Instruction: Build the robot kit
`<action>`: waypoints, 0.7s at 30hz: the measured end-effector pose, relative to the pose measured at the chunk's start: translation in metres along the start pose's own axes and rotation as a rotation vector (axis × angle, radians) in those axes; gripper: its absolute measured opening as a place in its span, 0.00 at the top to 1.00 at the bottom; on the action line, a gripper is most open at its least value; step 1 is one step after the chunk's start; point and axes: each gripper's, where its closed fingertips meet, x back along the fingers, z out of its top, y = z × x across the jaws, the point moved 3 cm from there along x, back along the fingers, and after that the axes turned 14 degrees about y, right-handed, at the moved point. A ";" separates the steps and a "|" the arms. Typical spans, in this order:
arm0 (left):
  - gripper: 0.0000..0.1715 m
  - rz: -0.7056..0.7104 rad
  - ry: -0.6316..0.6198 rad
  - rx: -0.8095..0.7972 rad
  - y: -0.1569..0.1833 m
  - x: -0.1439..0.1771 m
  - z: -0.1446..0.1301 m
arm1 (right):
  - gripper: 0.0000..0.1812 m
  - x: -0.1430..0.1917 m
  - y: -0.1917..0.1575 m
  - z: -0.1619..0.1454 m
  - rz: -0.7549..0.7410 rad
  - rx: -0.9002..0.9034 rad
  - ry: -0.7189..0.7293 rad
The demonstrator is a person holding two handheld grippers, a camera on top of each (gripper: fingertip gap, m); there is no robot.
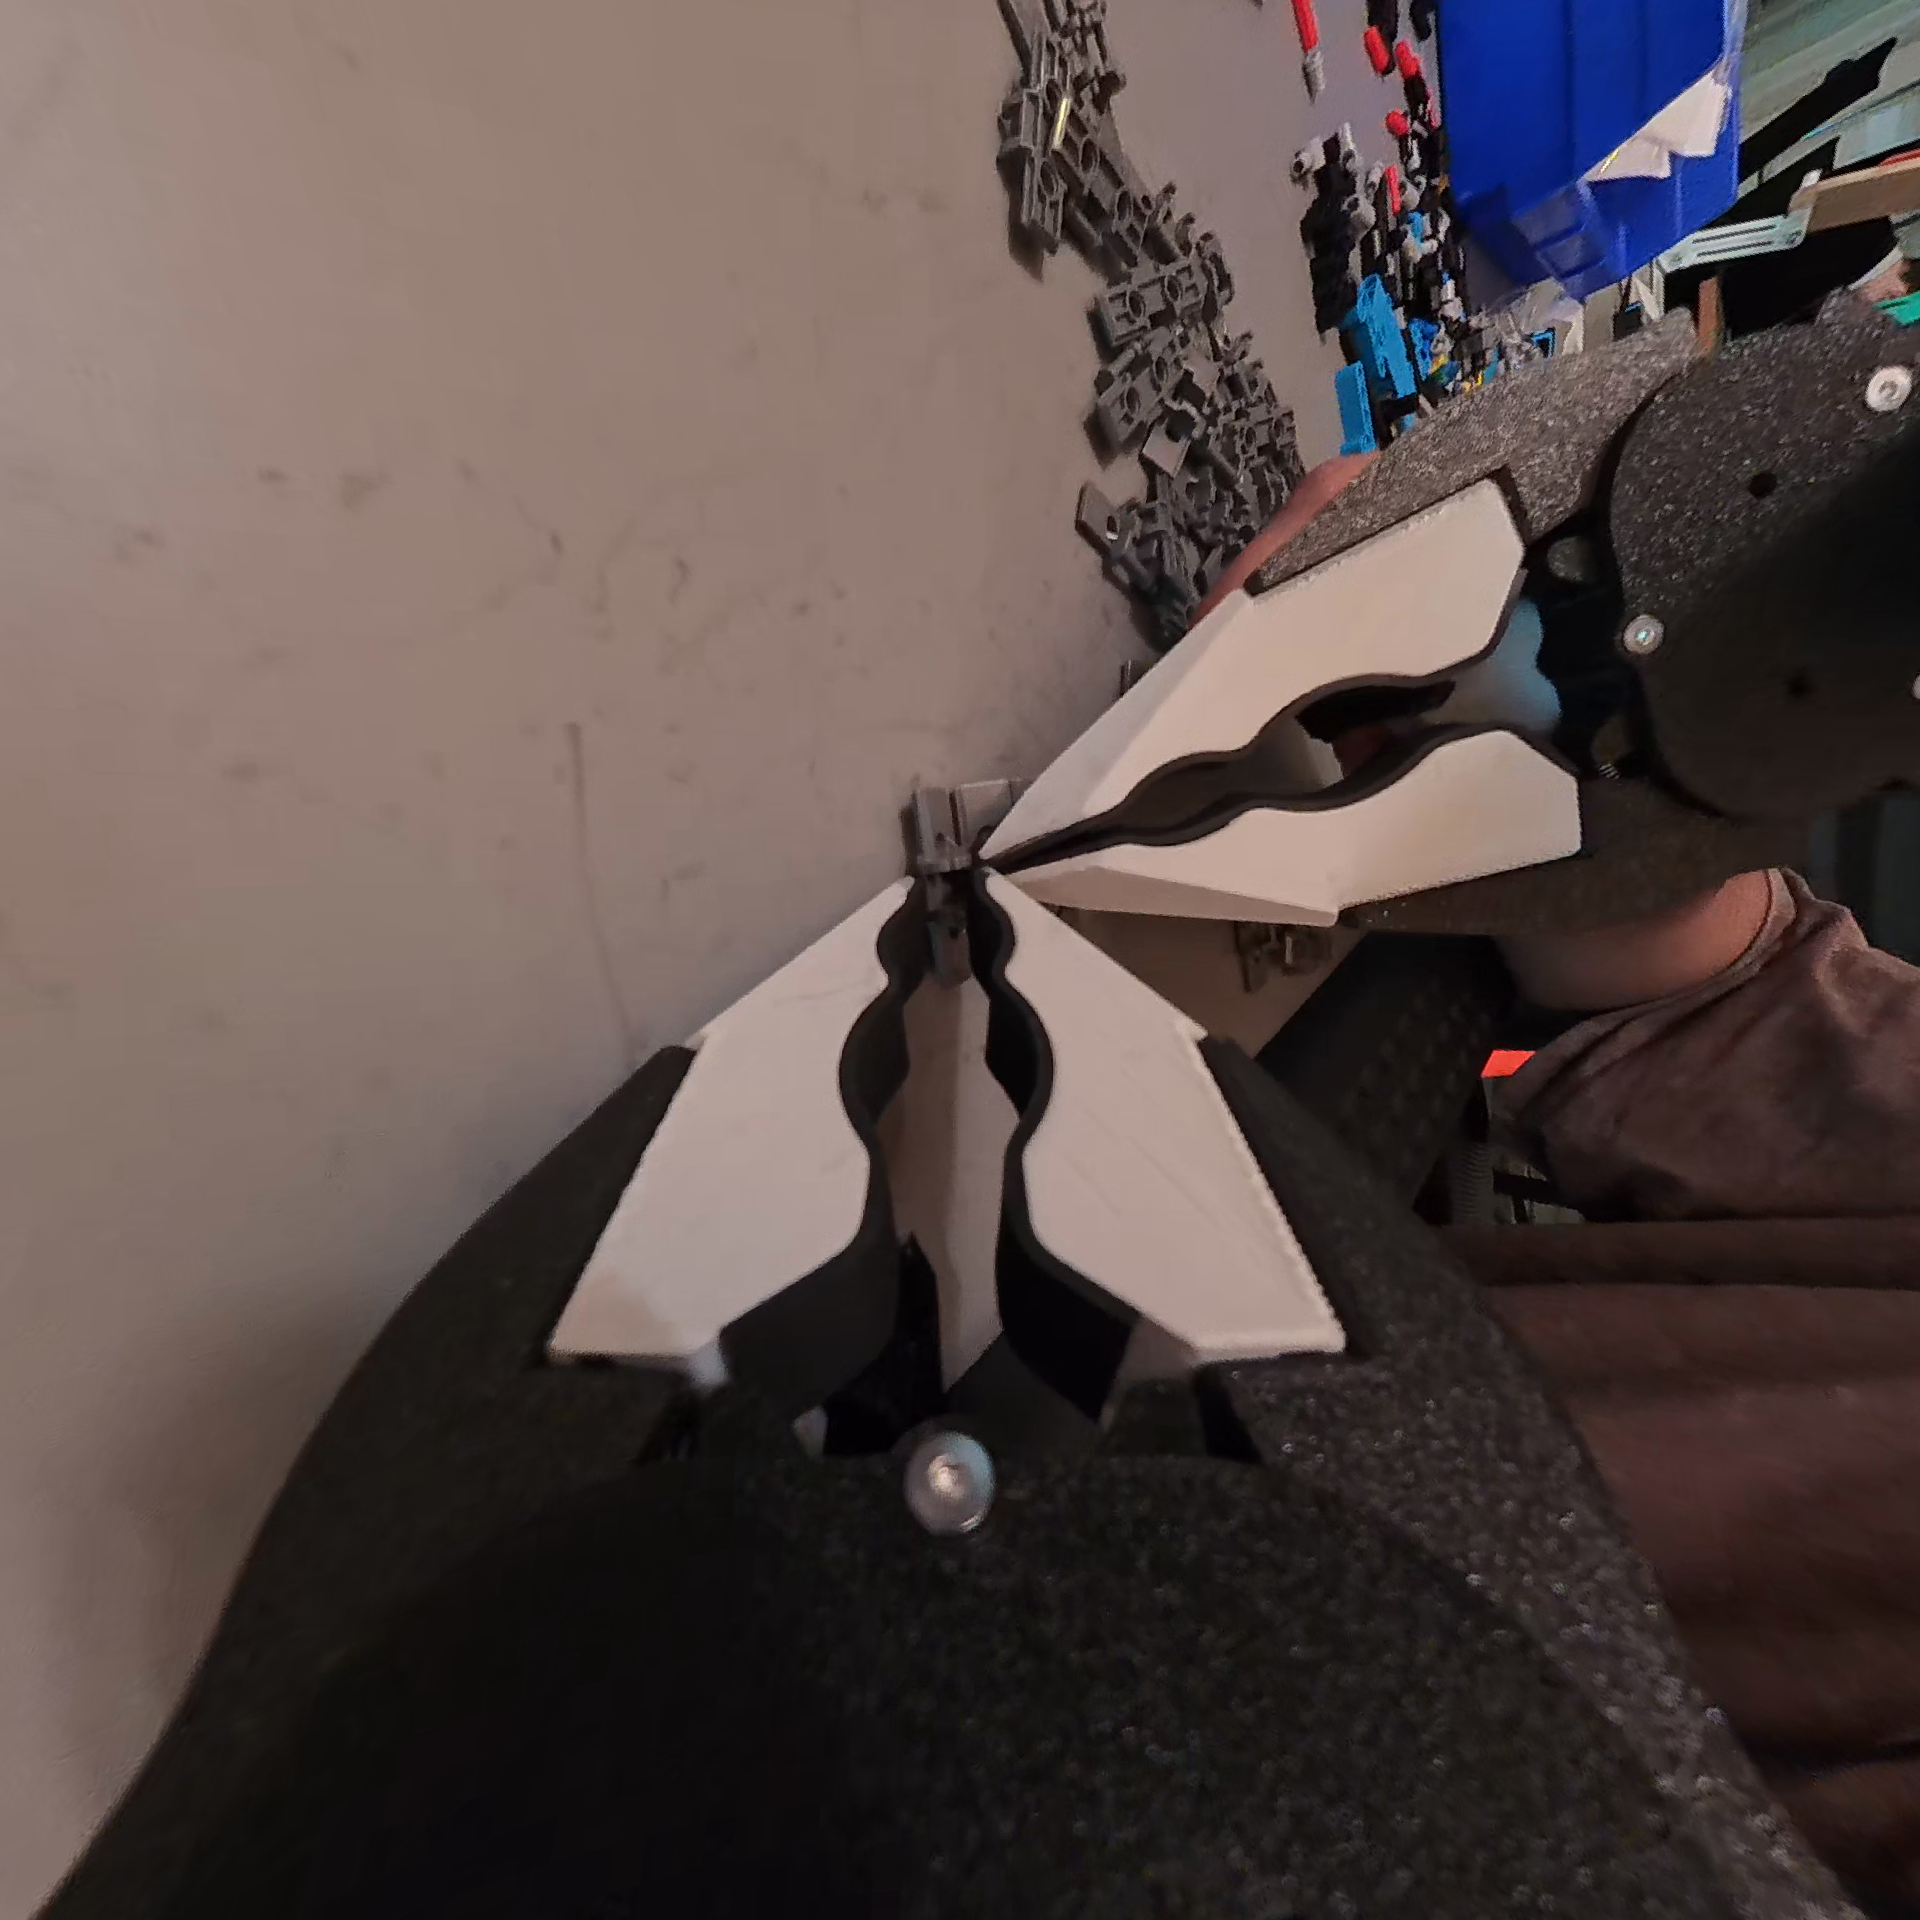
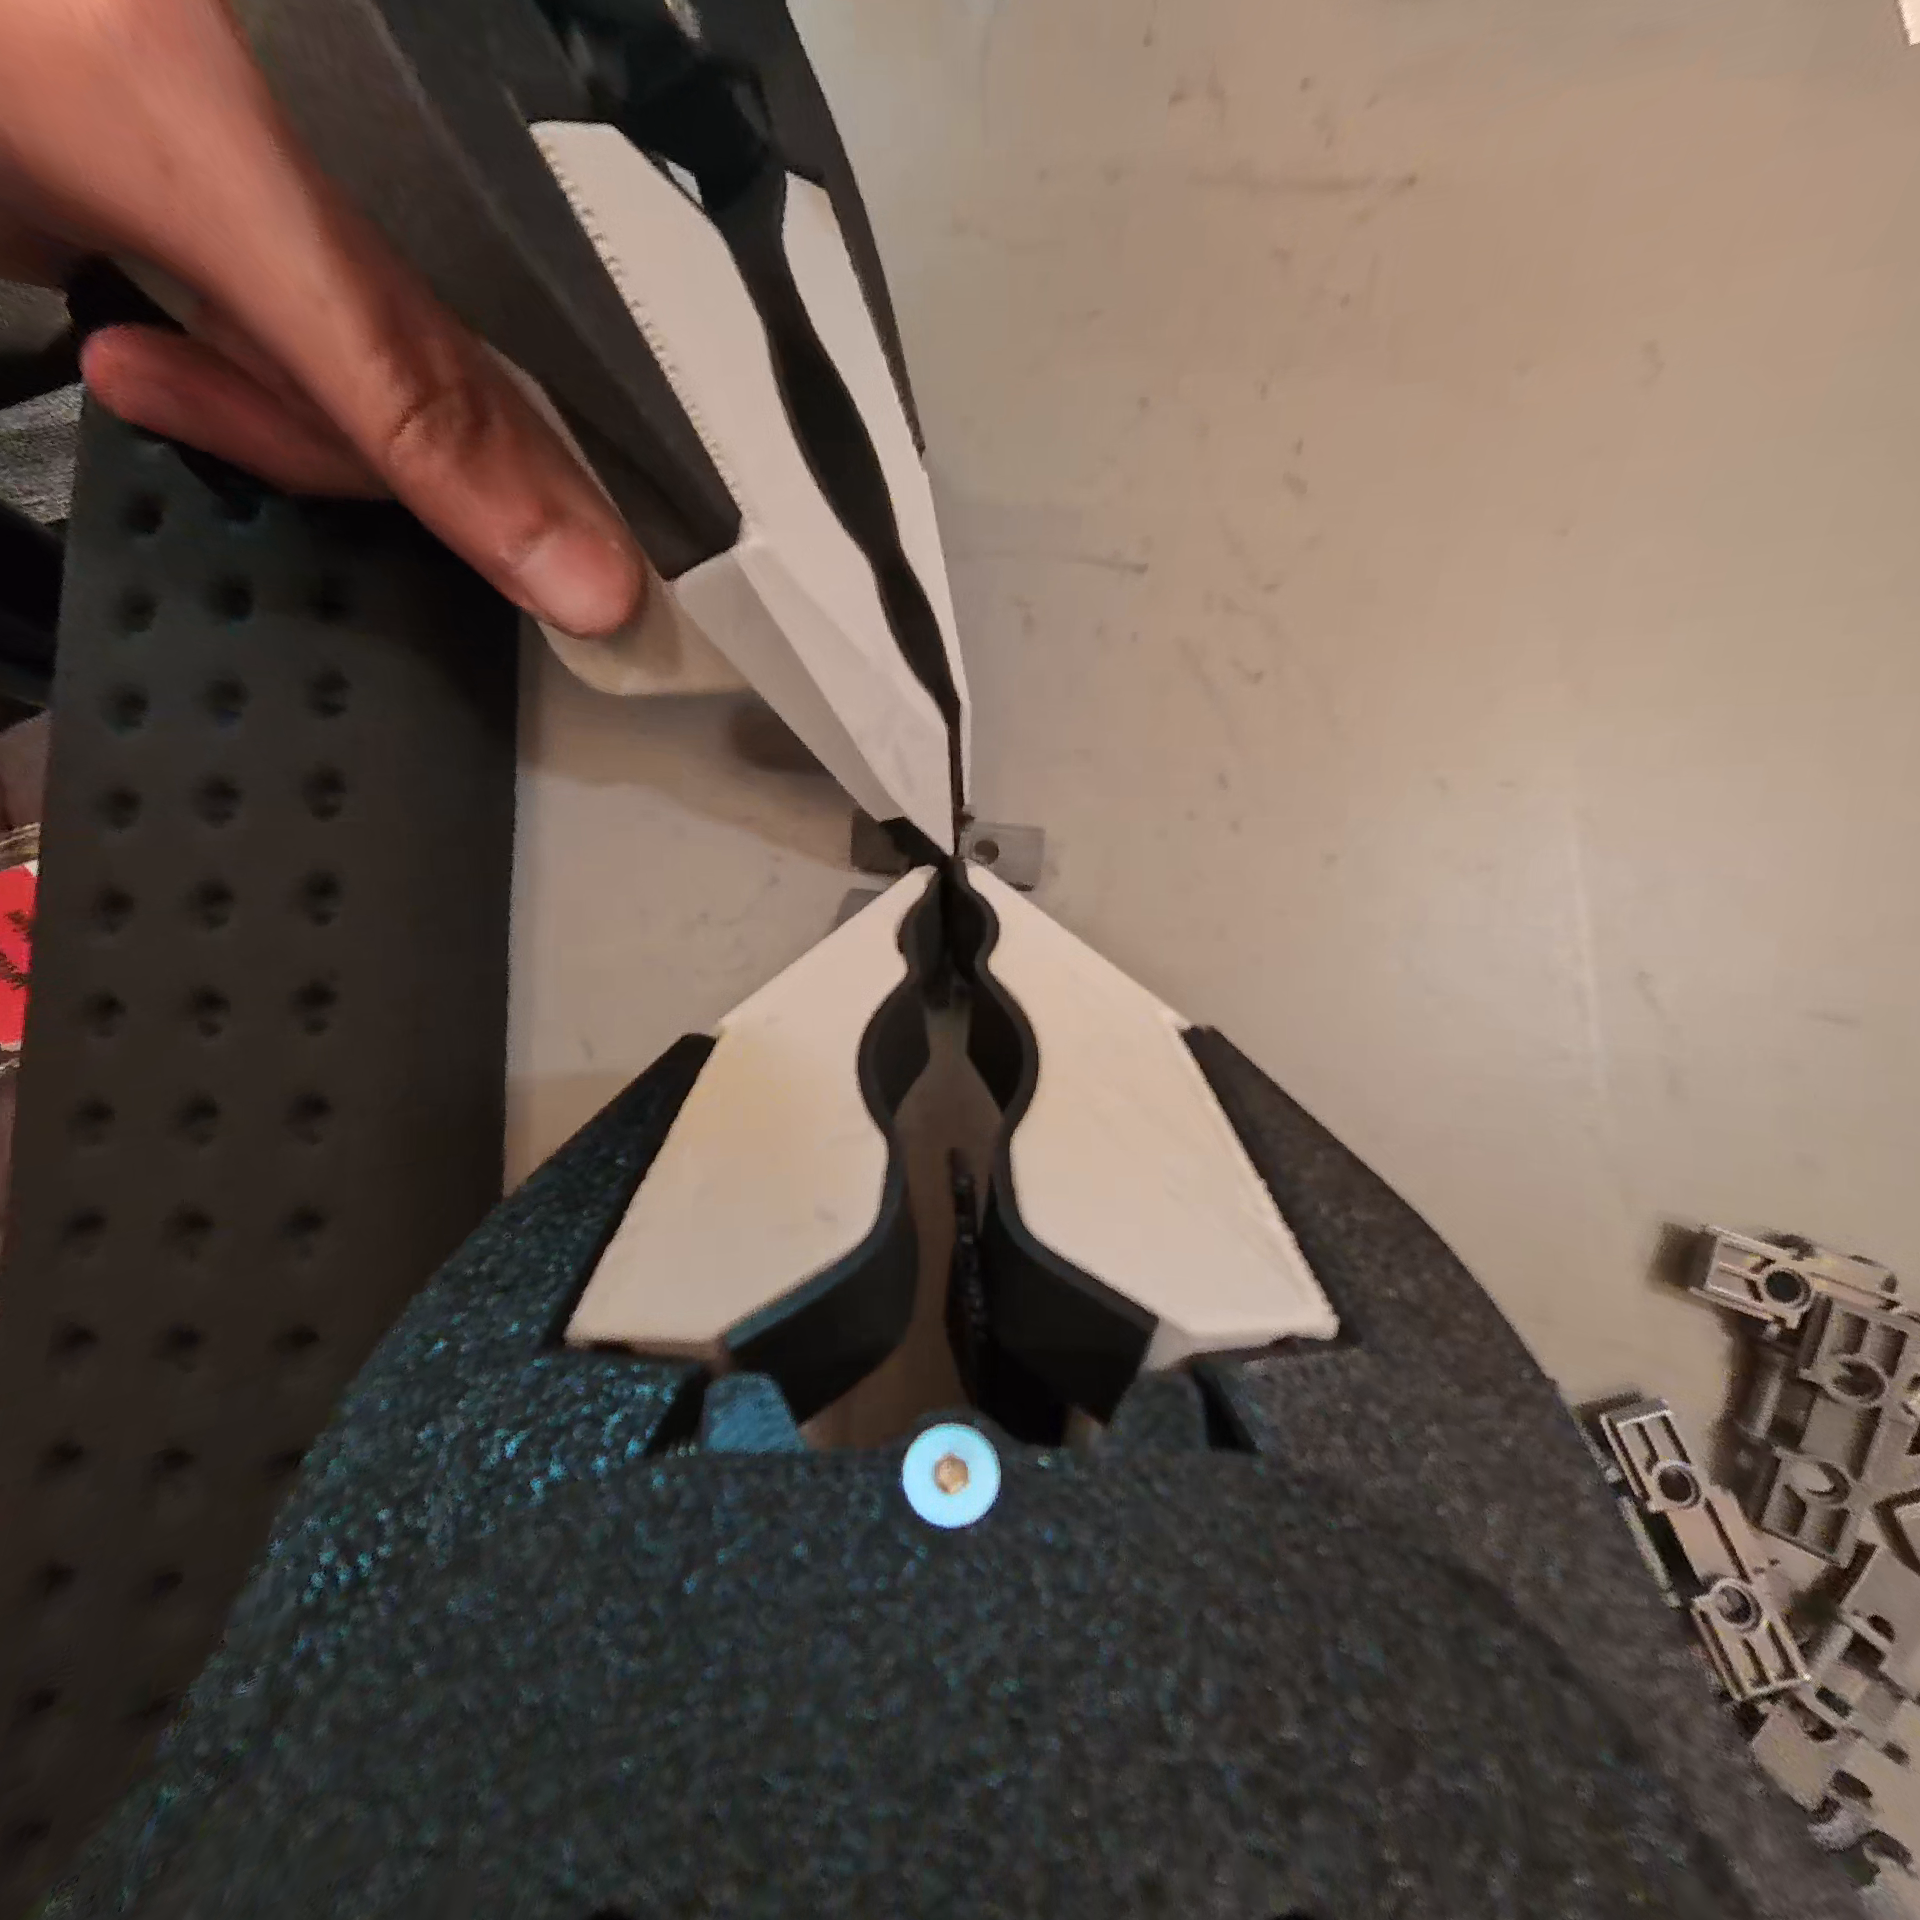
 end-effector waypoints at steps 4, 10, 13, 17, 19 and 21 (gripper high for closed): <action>0.95 -0.015 0.020 -0.026 0.002 0.000 -0.001 | 1.00 0.002 0.000 0.000 0.018 0.022 0.050; 0.85 -0.041 0.074 -0.075 0.008 0.005 0.002 | 0.92 0.039 0.011 0.001 -0.015 -0.024 0.135; 0.85 -0.056 0.125 -0.091 0.011 0.011 0.006 | 0.89 0.034 0.003 -0.009 -0.036 0.017 0.082; 0.85 -0.052 0.117 -0.173 0.016 0.010 0.003 | 0.89 0.017 -0.005 -0.011 -0.082 0.142 0.047; 0.86 -0.039 0.090 -0.182 0.015 0.007 0.000 | 0.90 0.012 -0.006 -0.013 -0.087 0.143 0.028; 0.91 -0.029 0.066 -0.179 0.013 0.004 -0.002 | 0.92 0.011 -0.006 -0.013 -0.078 0.122 0.040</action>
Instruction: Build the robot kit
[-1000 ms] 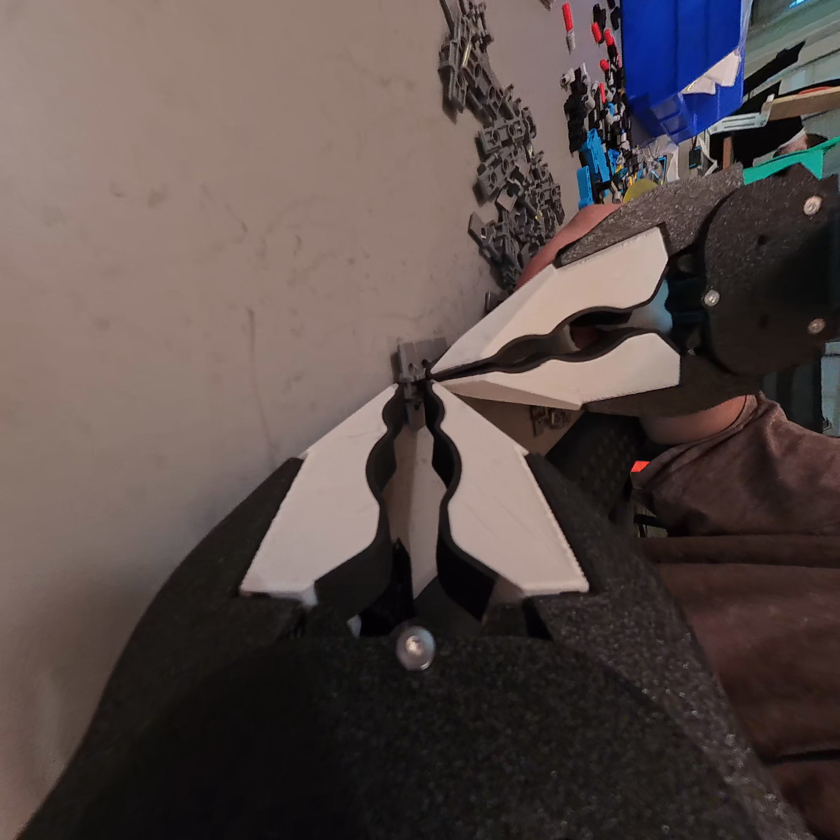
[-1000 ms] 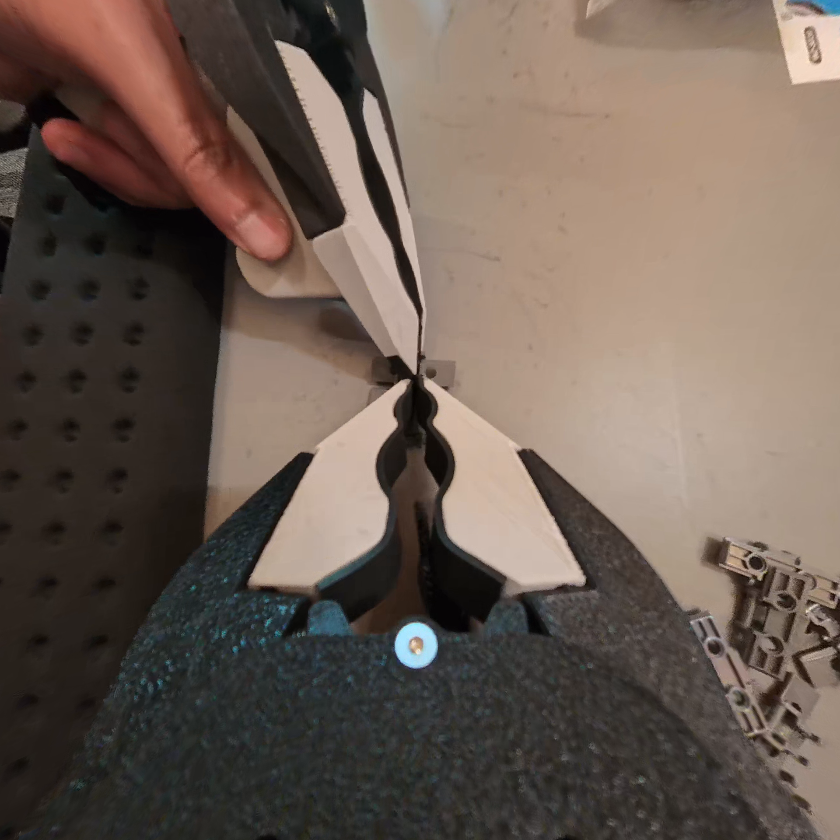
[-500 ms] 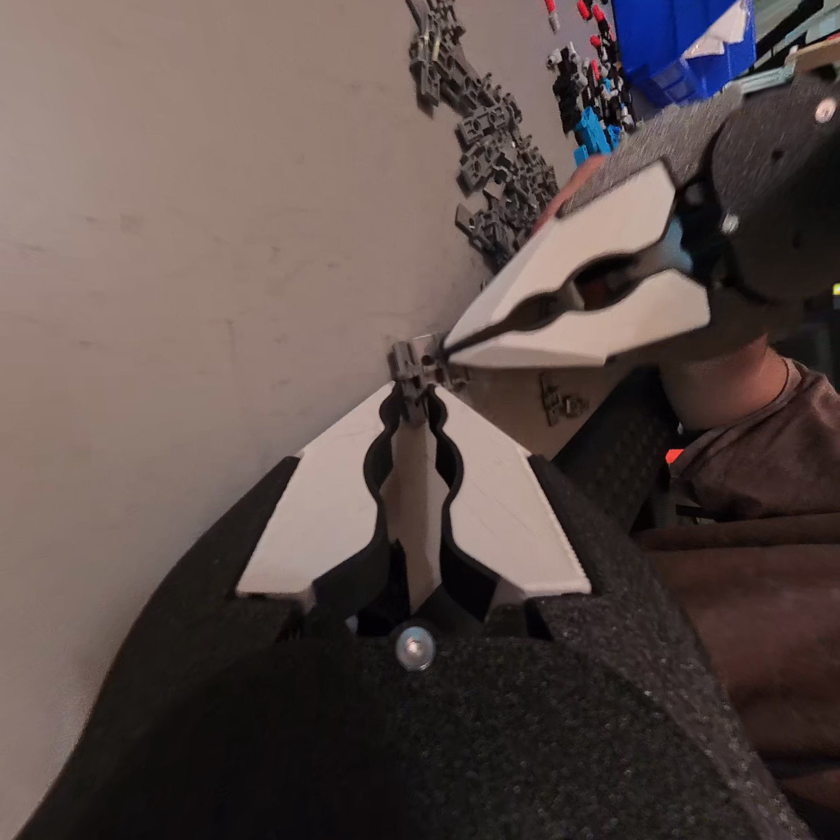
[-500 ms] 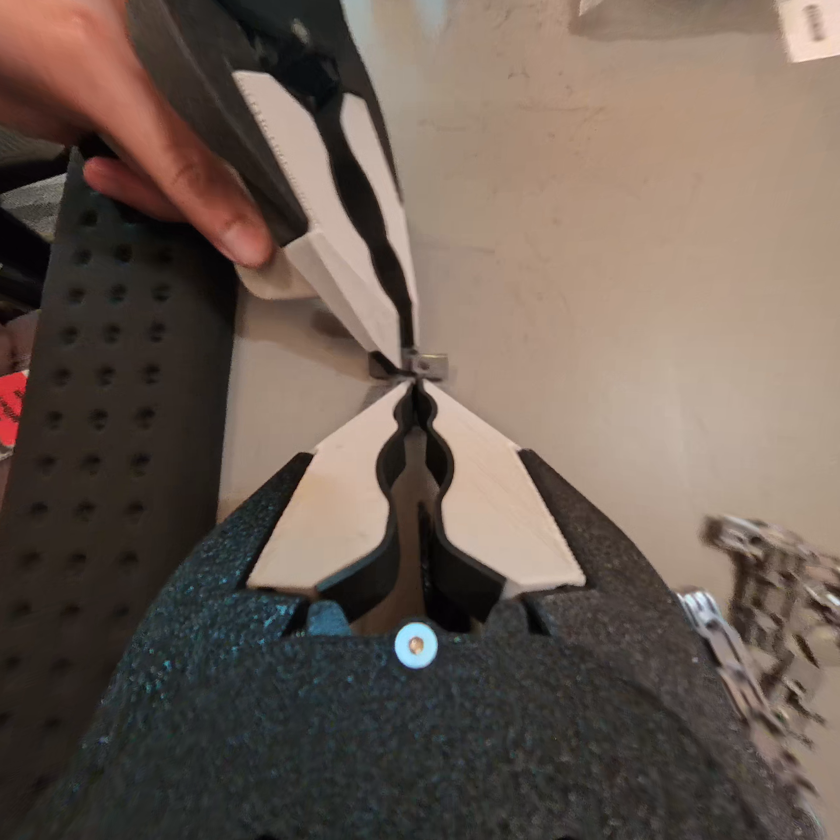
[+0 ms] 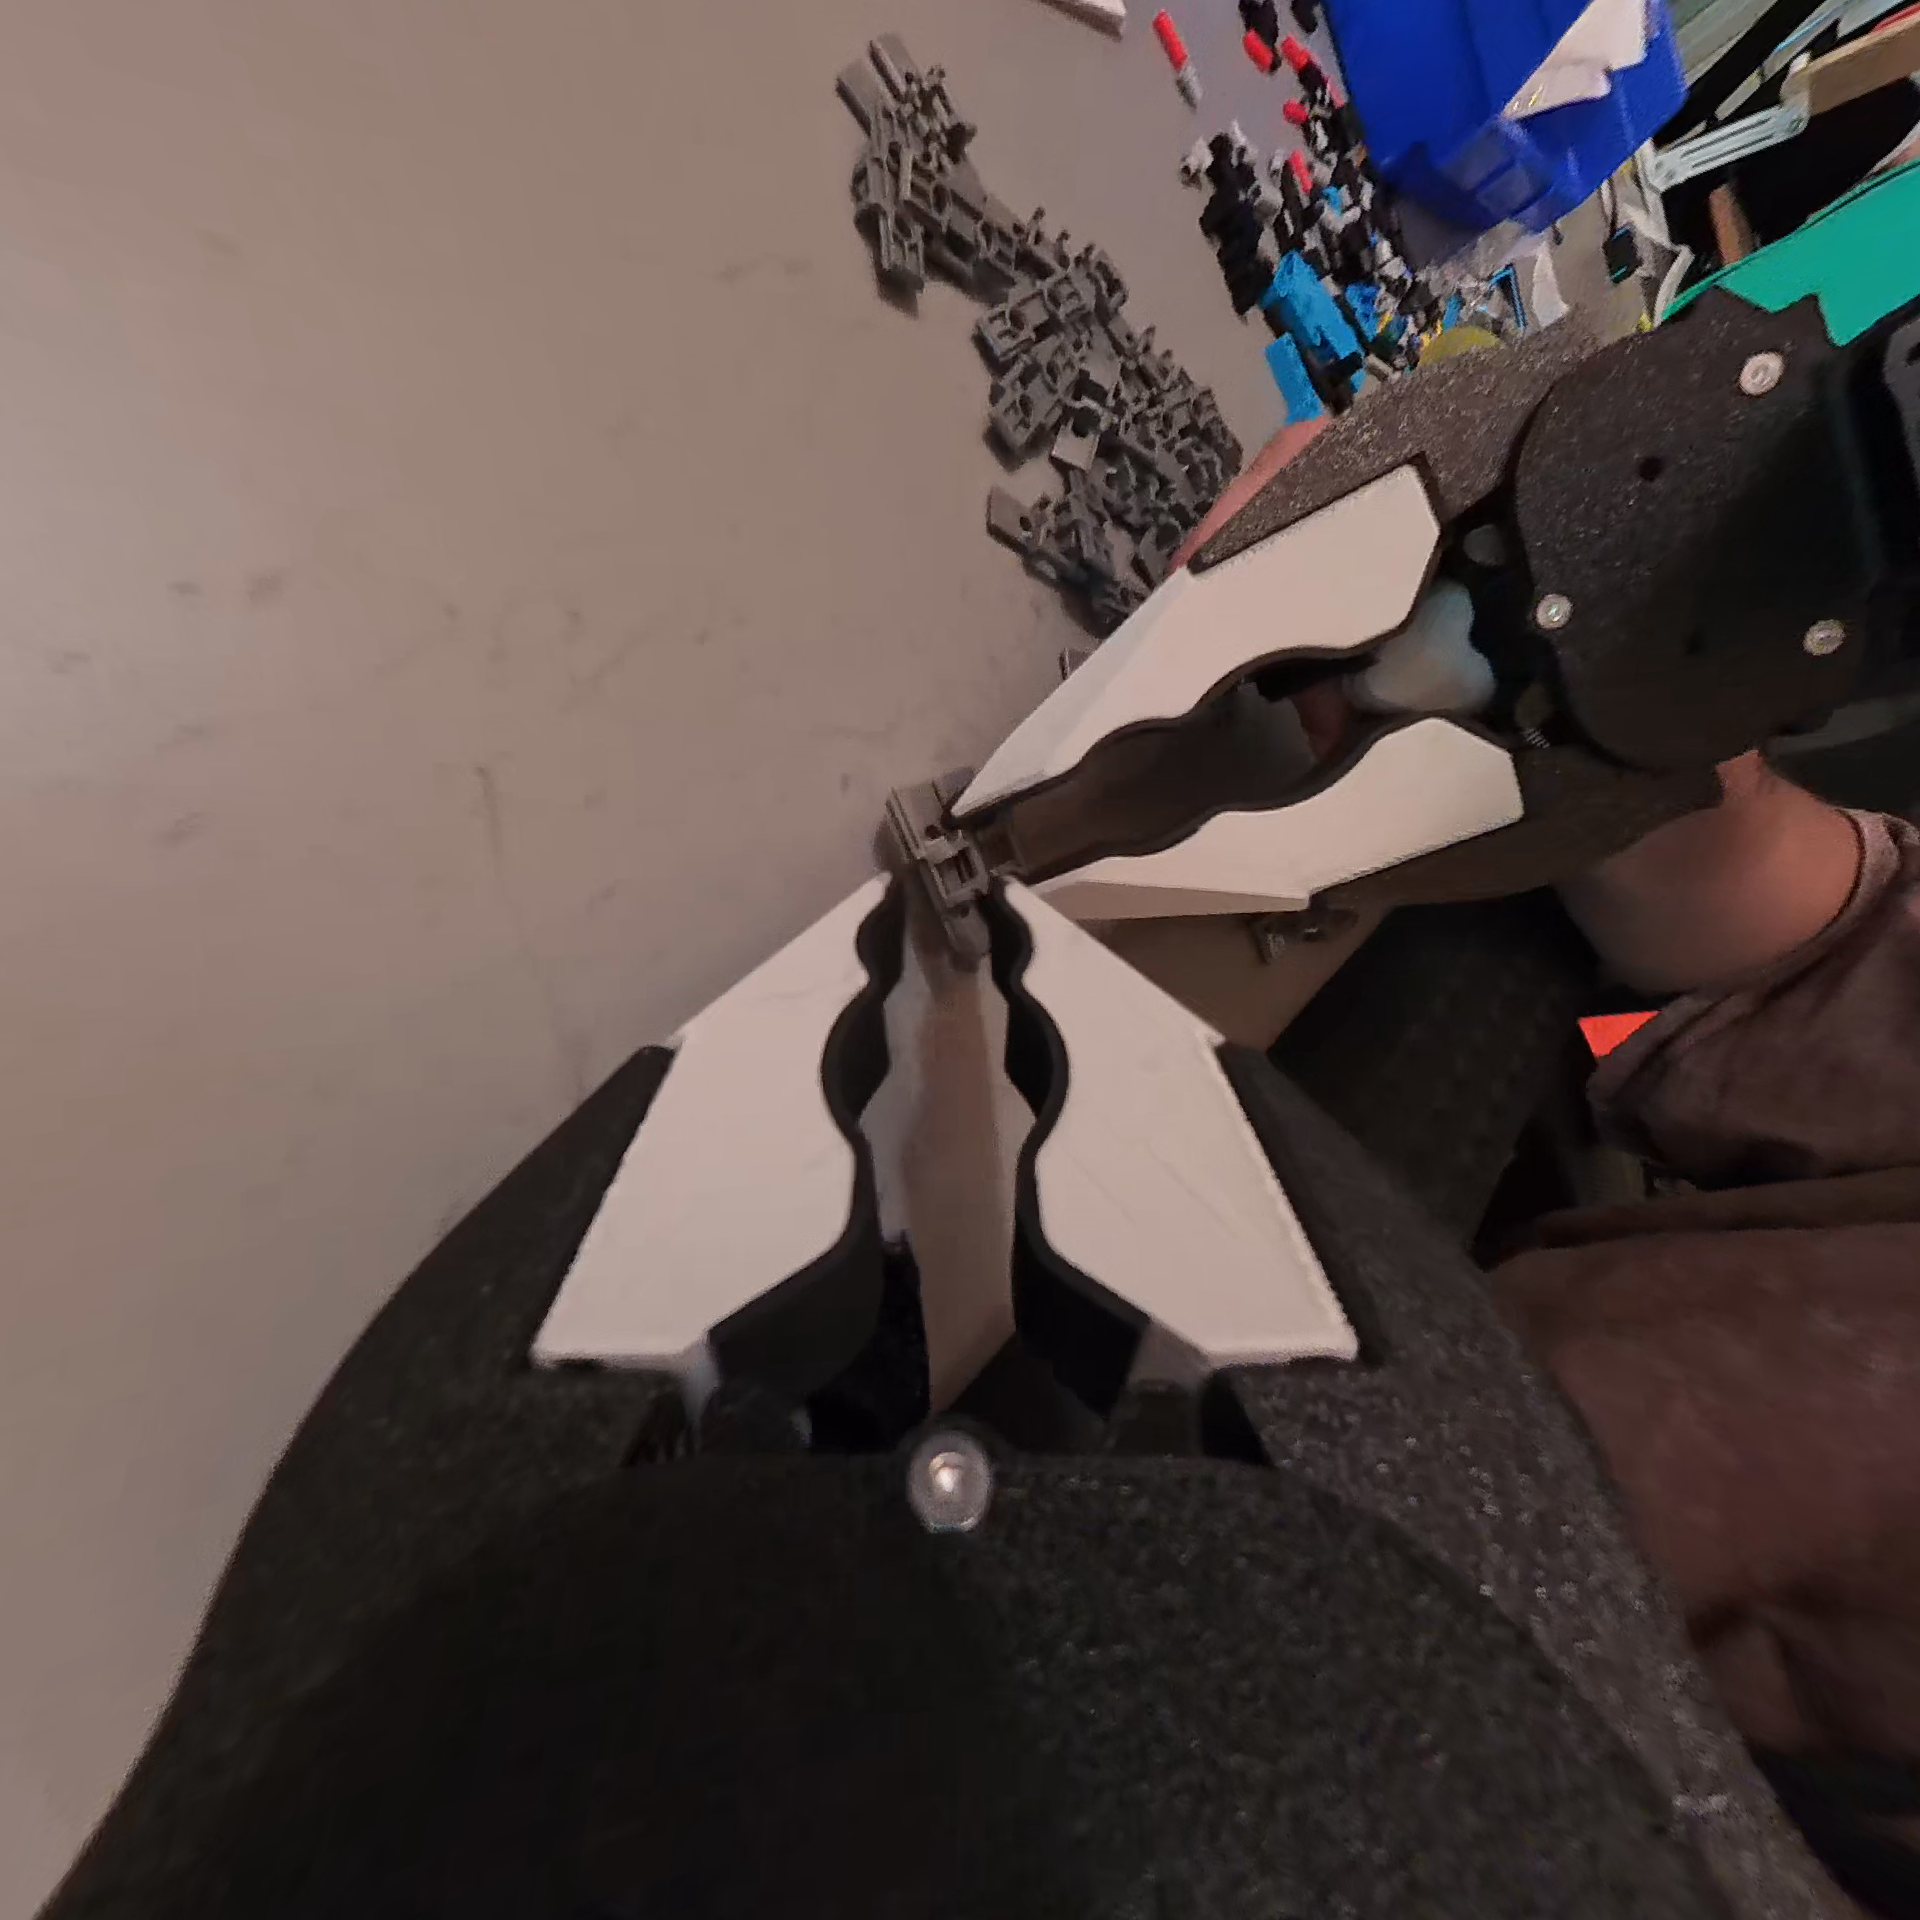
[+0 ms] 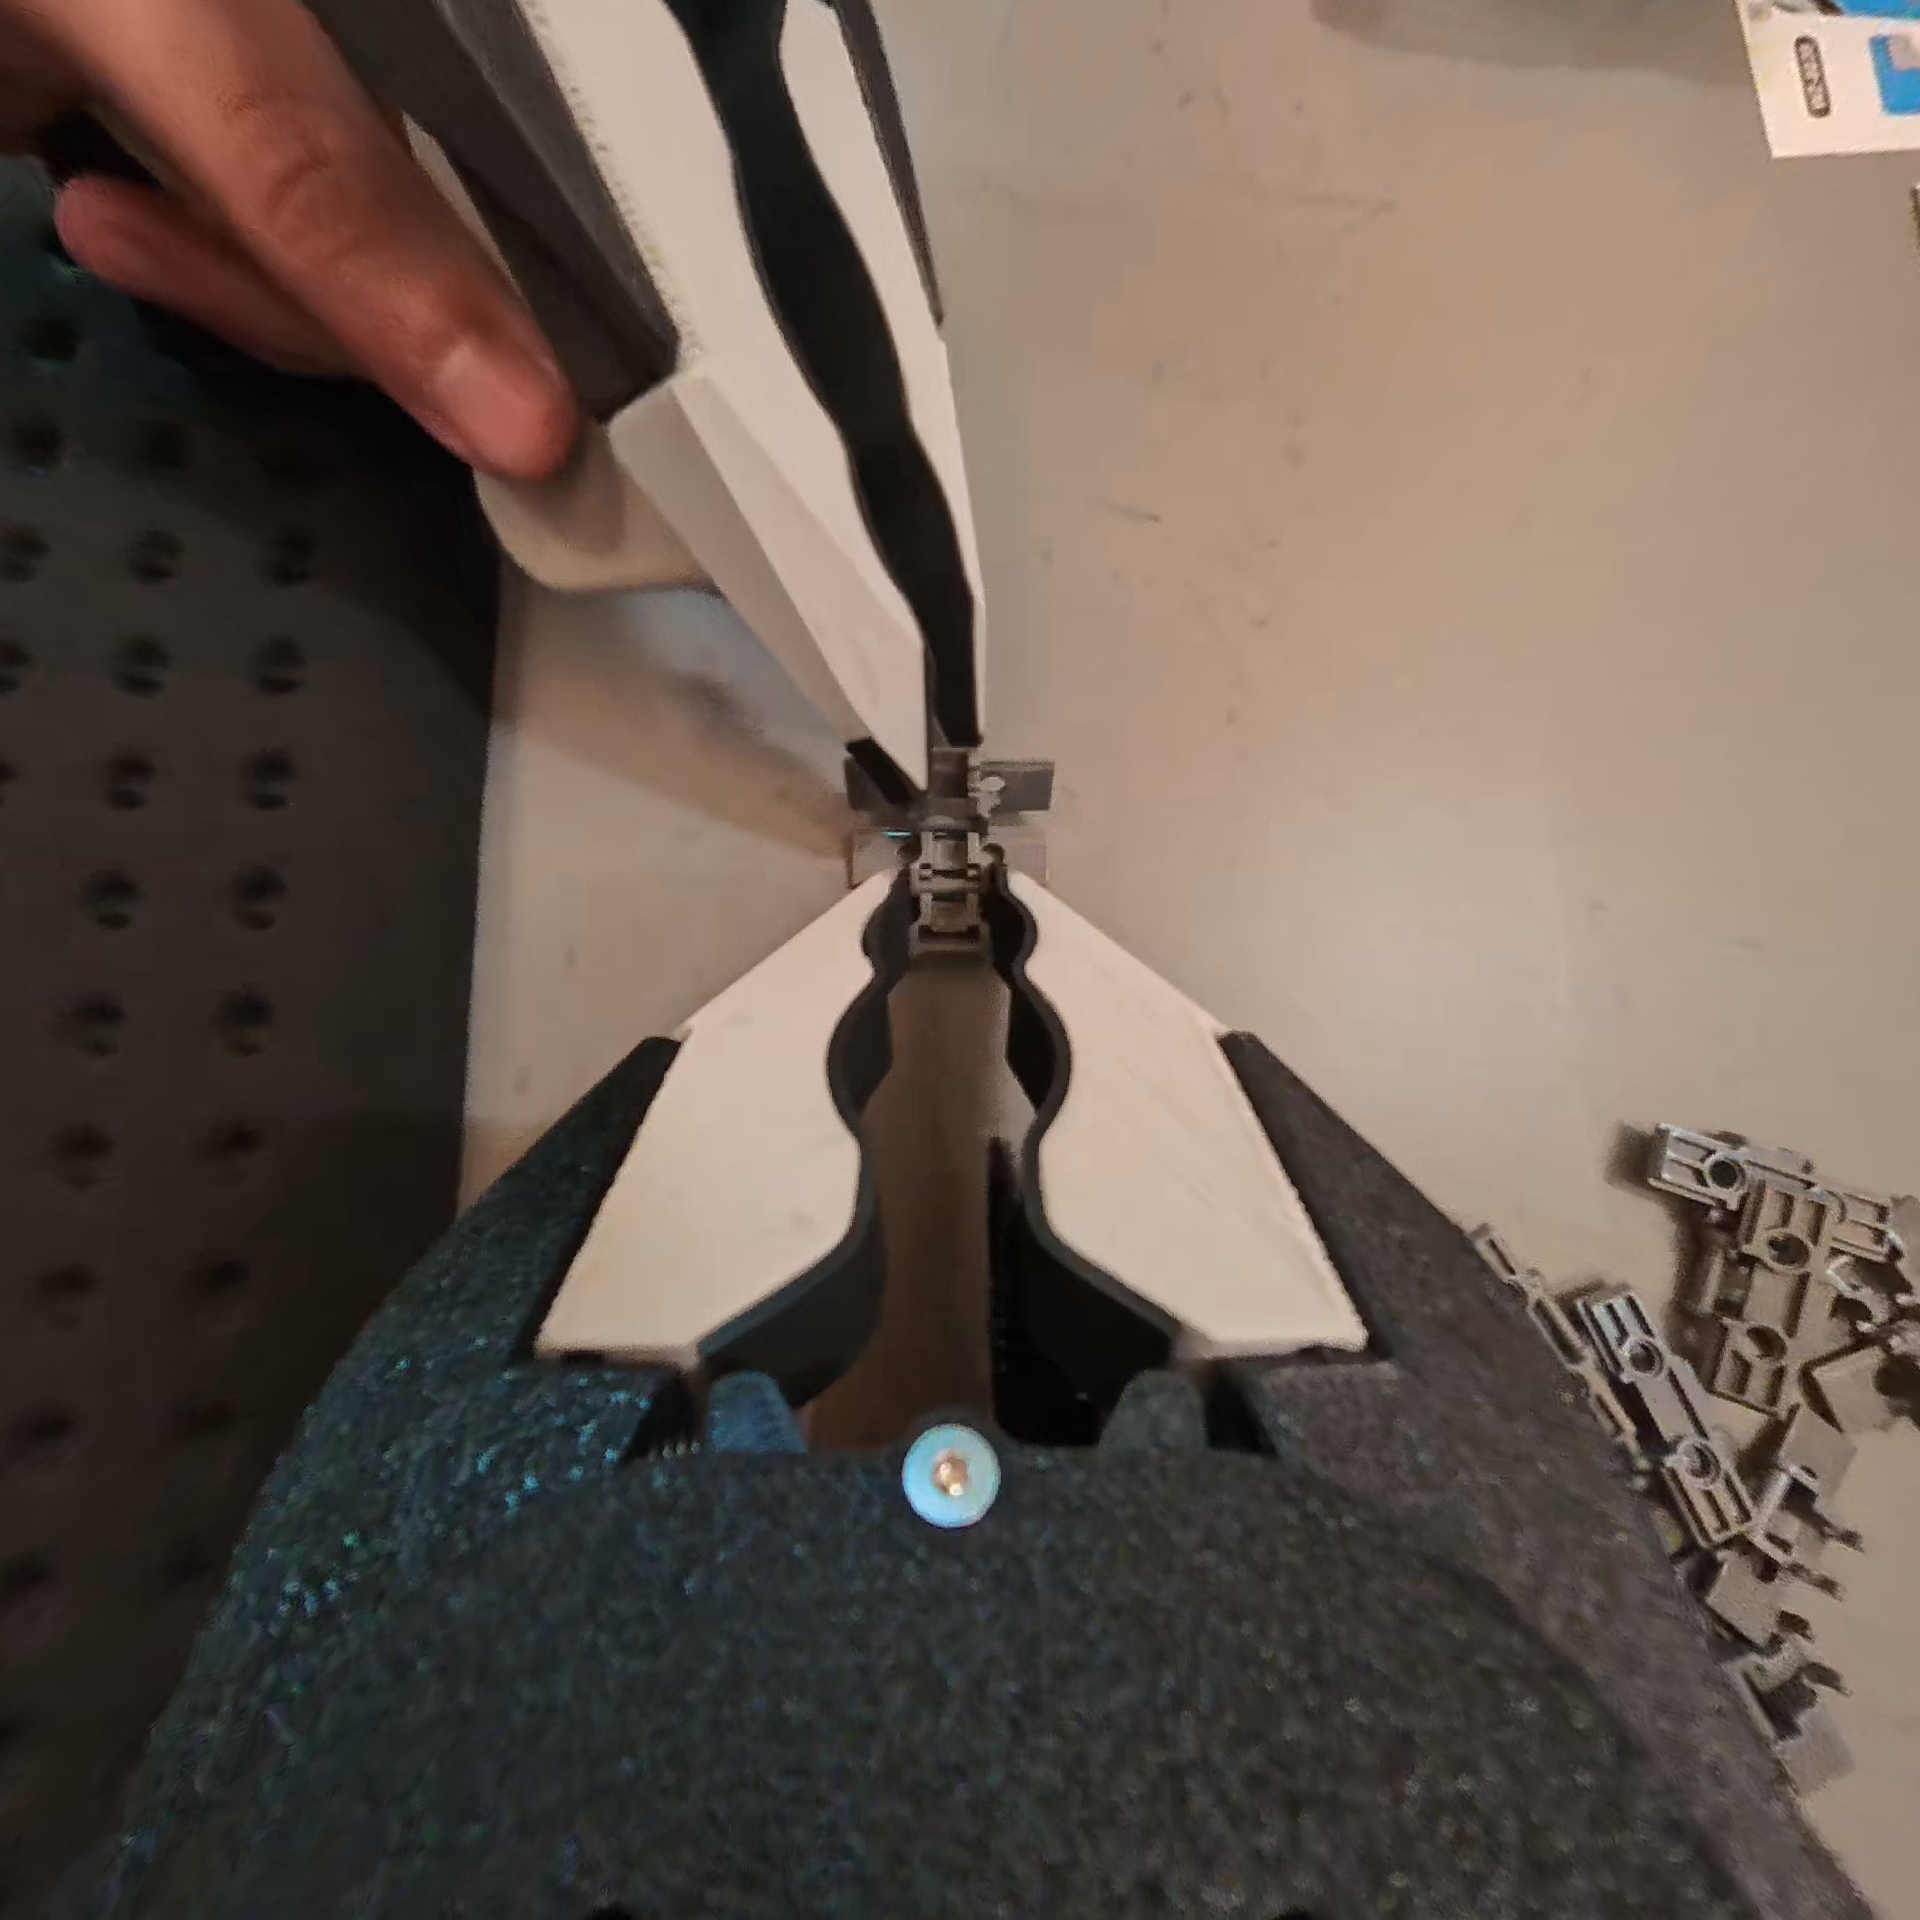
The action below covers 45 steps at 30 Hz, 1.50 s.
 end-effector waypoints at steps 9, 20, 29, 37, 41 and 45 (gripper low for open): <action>0.95 0.010 -0.031 0.009 -0.002 -0.002 -0.003 | 0.92 0.000 0.001 -0.001 0.022 -0.016 0.001; 1.00 -0.019 0.081 -0.311 0.015 0.009 0.015 | 0.92 0.000 0.000 -0.001 0.011 -0.036 0.006; 1.00 0.159 -0.092 -0.362 -0.012 -0.001 -0.003 | 0.92 0.000 0.000 -0.001 0.007 -0.030 0.009; 1.00 0.105 -0.047 -0.363 -0.005 0.000 0.002 | 0.92 0.000 0.000 -0.002 0.018 -0.038 0.018; 1.00 0.064 0.026 -0.373 0.002 0.007 0.008 | 0.92 0.000 0.000 -0.002 0.019 -0.041 0.019; 0.93 -0.038 0.013 -0.491 0.008 0.014 0.013 | 0.92 0.000 0.000 -0.002 0.021 -0.042 0.024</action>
